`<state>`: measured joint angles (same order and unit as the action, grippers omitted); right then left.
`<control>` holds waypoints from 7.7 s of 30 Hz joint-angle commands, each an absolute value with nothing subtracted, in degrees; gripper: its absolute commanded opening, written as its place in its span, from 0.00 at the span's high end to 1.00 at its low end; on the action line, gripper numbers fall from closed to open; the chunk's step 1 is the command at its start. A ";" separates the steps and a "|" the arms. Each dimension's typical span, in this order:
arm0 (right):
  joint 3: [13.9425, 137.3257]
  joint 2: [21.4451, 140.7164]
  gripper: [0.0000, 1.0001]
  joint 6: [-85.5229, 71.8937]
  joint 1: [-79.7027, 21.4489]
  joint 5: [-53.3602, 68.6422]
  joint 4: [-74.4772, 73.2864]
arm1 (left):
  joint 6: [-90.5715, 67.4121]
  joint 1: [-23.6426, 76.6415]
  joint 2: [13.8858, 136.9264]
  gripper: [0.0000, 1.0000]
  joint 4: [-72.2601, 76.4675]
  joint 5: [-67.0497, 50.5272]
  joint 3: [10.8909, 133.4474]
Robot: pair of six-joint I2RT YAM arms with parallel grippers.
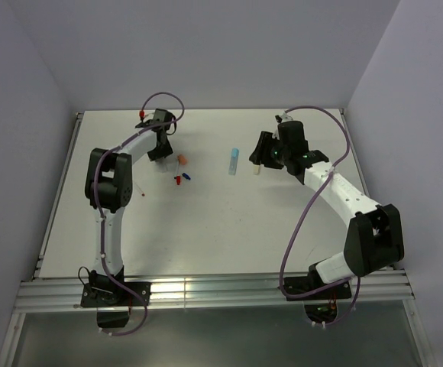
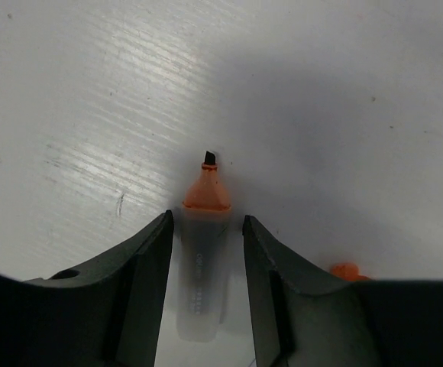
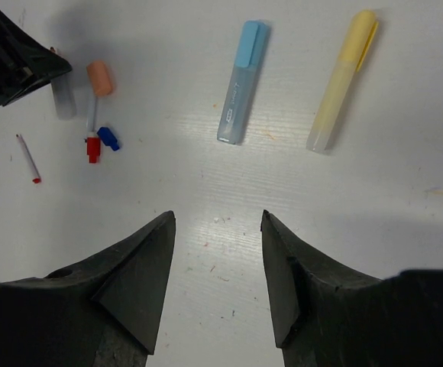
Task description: Insert the pens into the pen caps
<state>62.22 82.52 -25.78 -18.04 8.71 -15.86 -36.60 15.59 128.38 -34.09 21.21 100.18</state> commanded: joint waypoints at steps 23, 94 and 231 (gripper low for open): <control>59.50 79.10 0.38 -27.68 -21.96 37.09 3.07 | -41.13 26.26 98.46 1.00 -34.28 19.33 92.03; 54.93 70.15 1.00 -30.41 -24.09 22.59 0.44 | -44.92 28.75 96.40 0.55 -32.08 25.23 93.78; 51.06 65.21 1.00 -30.76 -19.69 28.48 1.41 | -48.69 27.77 126.30 0.53 -33.40 18.46 100.90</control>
<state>51.00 67.29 -30.63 -20.21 27.97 -0.45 -47.92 27.59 125.54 -32.93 17.87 98.21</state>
